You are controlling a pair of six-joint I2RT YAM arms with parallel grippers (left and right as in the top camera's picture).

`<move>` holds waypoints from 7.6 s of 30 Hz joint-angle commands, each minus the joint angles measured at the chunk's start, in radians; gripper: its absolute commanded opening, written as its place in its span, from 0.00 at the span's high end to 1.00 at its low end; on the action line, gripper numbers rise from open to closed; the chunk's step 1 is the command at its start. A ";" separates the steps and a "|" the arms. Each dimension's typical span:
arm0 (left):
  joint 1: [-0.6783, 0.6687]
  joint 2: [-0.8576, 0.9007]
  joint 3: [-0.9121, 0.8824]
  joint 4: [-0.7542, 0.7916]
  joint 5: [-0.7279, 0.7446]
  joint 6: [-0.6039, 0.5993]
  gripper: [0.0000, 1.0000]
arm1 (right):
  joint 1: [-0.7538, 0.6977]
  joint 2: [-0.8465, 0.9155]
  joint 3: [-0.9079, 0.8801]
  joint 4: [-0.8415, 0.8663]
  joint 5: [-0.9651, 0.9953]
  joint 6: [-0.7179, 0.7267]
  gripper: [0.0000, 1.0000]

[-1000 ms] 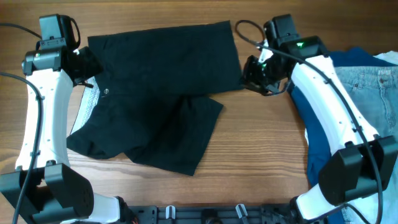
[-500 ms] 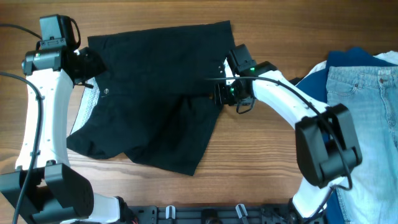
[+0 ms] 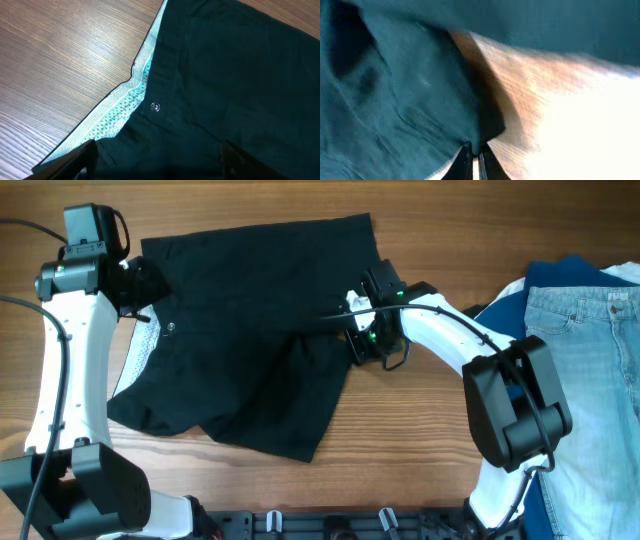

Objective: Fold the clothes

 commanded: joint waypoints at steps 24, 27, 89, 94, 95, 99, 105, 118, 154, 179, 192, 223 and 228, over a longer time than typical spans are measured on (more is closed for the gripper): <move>0.004 -0.013 0.014 -0.032 0.009 -0.001 0.09 | -0.040 0.037 0.044 -0.040 -0.230 0.446 0.55; 0.004 -0.013 0.014 -0.033 0.009 0.002 0.09 | -0.008 0.063 0.043 0.006 -0.254 0.474 0.56; -0.257 0.482 -0.052 -0.058 0.513 0.235 0.41 | -0.416 -0.340 0.131 -0.317 0.190 0.338 0.27; -0.269 0.489 -0.068 -0.056 0.586 0.262 0.50 | -0.416 -0.340 0.131 -0.316 0.191 0.337 0.27; -0.271 0.489 -0.068 -0.056 0.608 0.262 0.53 | -0.416 -0.340 0.131 -0.316 0.191 0.337 0.27; -0.272 0.488 -0.068 -0.063 0.636 0.266 0.71 | -0.416 -0.341 0.131 -0.316 0.191 0.336 0.27; -0.225 0.484 -0.056 -0.066 0.629 0.259 0.96 | -0.416 -0.340 0.131 -0.315 0.194 0.337 0.27; -0.082 0.429 -0.068 -0.097 0.558 0.230 0.96 | -0.416 -0.340 0.131 -0.329 0.195 0.333 0.27; 0.063 0.303 -0.093 -0.093 0.335 0.160 0.88 | -0.304 -0.069 -0.200 0.247 -0.132 0.183 0.88; 0.008 0.166 -0.175 -0.085 0.409 0.107 0.69 | -0.492 -0.377 -0.095 -0.282 0.017 0.314 0.43; 0.033 0.034 -0.285 -0.287 0.325 0.042 0.61 | -0.466 -0.373 -0.472 -0.274 0.039 0.533 0.46; 0.146 0.034 -0.698 -0.098 0.446 -0.027 0.50 | -0.467 -0.420 -0.414 -0.125 -0.072 0.475 0.96; 0.146 0.034 -0.777 -0.052 0.447 -0.055 0.85 | -0.467 -0.420 -0.414 -0.103 -0.072 0.470 0.96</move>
